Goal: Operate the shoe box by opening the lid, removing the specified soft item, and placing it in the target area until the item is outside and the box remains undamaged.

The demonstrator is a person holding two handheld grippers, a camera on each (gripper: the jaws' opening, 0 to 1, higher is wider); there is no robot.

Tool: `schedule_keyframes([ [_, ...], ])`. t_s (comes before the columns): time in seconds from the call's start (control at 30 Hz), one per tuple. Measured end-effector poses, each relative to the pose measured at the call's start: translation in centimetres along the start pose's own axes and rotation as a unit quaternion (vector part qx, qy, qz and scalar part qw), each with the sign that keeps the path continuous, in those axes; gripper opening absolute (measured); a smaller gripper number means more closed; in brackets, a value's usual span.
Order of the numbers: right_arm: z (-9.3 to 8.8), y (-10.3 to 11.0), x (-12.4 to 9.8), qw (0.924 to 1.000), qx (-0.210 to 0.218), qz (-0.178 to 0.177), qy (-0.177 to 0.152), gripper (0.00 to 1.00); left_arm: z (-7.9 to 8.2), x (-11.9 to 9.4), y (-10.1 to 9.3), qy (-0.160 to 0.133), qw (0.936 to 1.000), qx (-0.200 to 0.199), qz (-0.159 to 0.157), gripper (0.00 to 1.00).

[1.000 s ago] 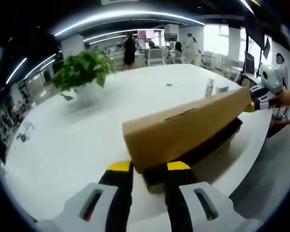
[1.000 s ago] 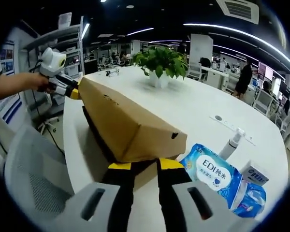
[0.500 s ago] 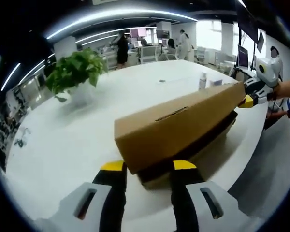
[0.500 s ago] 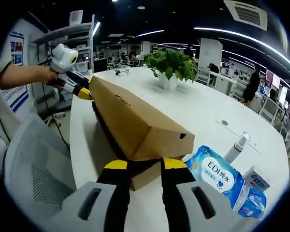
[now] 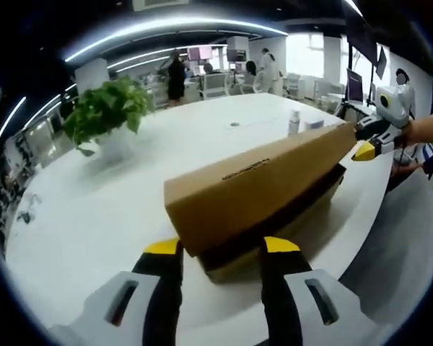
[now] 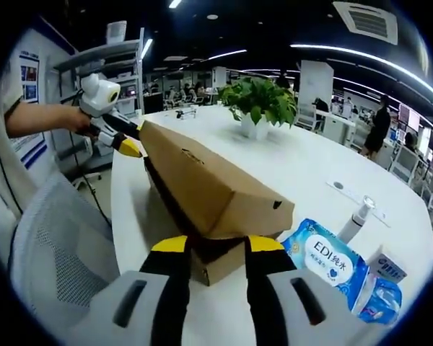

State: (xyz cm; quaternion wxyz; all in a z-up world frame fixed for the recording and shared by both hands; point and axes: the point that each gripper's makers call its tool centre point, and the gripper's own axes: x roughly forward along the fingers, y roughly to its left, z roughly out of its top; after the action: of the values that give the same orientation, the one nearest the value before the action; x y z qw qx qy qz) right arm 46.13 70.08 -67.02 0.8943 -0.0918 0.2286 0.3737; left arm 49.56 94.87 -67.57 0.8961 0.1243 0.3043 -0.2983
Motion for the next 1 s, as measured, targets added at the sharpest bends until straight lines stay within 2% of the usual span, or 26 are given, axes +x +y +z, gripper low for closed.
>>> schedule_keyframes([
  [0.13, 0.8, 0.3, -0.1, 0.9999, 0.010, 0.005, -0.010, 0.28, 0.1, 0.0, -0.2, -0.004, 1.0000, 0.000, -0.004, 0.43],
  [0.53, 0.1, 0.3, 0.1, 0.9992, 0.038, 0.009, -0.003, 0.28, -0.3, -0.1, -0.4, 0.001, 0.9999, -0.003, -0.013, 0.44],
  [0.77, -0.5, 0.7, 0.3, 0.9983, 0.055, 0.020, 0.005, 0.31, -1.4, -0.1, -0.7, 0.011, 0.9995, -0.011, -0.026, 0.43],
  [1.0, -1.5, 0.9, 0.9, 0.9979, 0.058, 0.020, 0.020, 0.30, -2.5, 0.7, -0.6, 0.029, 0.9991, -0.017, -0.027, 0.41],
])
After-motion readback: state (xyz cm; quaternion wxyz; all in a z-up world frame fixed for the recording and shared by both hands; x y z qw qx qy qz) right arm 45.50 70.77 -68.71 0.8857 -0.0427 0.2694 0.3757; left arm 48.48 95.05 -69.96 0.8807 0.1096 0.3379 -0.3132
